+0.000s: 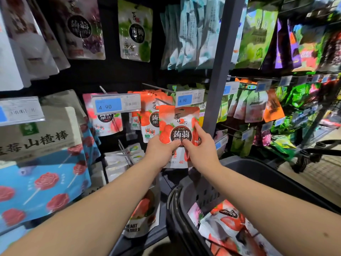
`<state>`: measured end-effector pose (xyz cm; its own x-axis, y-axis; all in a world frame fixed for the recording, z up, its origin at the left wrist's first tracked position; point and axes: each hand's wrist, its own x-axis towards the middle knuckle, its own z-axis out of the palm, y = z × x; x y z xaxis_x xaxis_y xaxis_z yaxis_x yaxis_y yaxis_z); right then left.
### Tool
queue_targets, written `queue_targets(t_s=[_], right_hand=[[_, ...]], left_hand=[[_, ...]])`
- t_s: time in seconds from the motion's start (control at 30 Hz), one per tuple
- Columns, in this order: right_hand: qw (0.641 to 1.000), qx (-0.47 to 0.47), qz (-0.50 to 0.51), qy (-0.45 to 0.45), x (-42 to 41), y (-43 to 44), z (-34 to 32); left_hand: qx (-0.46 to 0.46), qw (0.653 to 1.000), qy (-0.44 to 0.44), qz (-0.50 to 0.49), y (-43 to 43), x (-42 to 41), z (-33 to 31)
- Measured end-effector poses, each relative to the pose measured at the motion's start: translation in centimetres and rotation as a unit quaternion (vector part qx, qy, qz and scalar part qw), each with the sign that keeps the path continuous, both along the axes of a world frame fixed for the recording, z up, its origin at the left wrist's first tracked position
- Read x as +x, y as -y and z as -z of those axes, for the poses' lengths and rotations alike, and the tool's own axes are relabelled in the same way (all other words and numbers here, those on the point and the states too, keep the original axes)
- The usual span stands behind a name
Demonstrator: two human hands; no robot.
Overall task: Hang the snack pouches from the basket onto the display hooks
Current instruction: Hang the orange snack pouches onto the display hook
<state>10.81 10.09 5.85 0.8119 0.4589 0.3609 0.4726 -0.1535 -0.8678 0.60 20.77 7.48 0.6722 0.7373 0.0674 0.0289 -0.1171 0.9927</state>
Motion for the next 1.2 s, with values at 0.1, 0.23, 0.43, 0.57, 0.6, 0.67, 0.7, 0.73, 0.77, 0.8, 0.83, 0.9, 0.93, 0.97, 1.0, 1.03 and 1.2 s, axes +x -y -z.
queue_targets(t_s=[0.1,0.23,0.43,0.57,0.6,0.67,0.7,0.73,0.77,0.8,0.83,0.9,0.93,0.97,1.0,1.03,1.2], right_hand=[[1.000,-0.012,0.011,-0.002,0.1,-0.6,0.4],[1.000,-0.005,0.015,-0.008,0.3,-1.4,0.6],[1.000,0.016,0.017,-0.012,0.3,-2.0,0.6],[1.000,0.003,0.012,-0.013,0.1,-1.5,0.7],[1.000,-0.004,0.007,-0.016,0.0,-1.6,0.8],[0.999,-0.032,-0.009,-0.019,-0.2,-1.9,0.9],[0.999,-0.042,-0.019,-0.023,-0.3,-1.9,1.1],[0.998,-0.040,-0.034,-0.027,-0.3,-2.0,1.3],[0.998,-0.037,-0.048,-0.030,-0.3,-2.1,1.6],[0.997,-0.034,-0.057,-0.027,-0.3,-2.1,1.9],[0.998,-0.043,-0.052,-0.013,0.0,-2.4,2.3],[0.998,-0.062,-0.032,0.008,0.6,-3.4,2.8],[0.998,-0.061,-0.025,0.016,0.8,-4.1,2.9],[0.998,-0.061,-0.022,0.022,1.1,-4.8,3.1],[0.998,-0.060,-0.021,0.031,1.4,-5.5,3.0],[0.997,-0.066,-0.015,0.036,1.7,-6.2,2.8],[0.997,-0.034,-0.029,0.058,4.5,-10.9,2.8]], left_hand=[[0.004,1.000,0.001,-0.009,-0.1,0.1,0.2],[0.026,0.999,0.004,-0.028,-0.3,0.2,0.0],[0.048,0.998,0.017,-0.032,-0.1,-0.1,-0.6],[0.030,0.999,0.015,-0.033,0.0,0.0,-0.2],[0.026,0.999,0.011,-0.039,-0.1,0.1,0.0],[0.034,0.998,-0.001,-0.051,-0.6,0.6,0.6],[0.046,0.997,-0.012,-0.056,-0.8,0.7,0.8],[0.061,0.996,-0.025,-0.058,-1.0,0.7,1.0],[0.077,0.995,-0.041,-0.056,-1.3,0.8,1.2],[0.094,0.993,-0.056,-0.050,-1.6,0.8,1.5],[0.109,0.990,-0.072,-0.046,-2.1,0.8,1.8],[0.141,0.983,-0.104,-0.052,-3.2,1.0,2.8],[0.155,0.980,-0.115,-0.056,-3.7,1.1,3.2],[0.166,0.977,-0.119,-0.058,-4.3,1.3,3.6],[0.175,0.975,-0.120,-0.063,-4.9,1.6,3.9],[0.184,0.973,-0.120,-0.069,-5.4,2.0,4.1],[0.232,0.954,-0.139,-0.129,-8.8,4.3,4.8]])
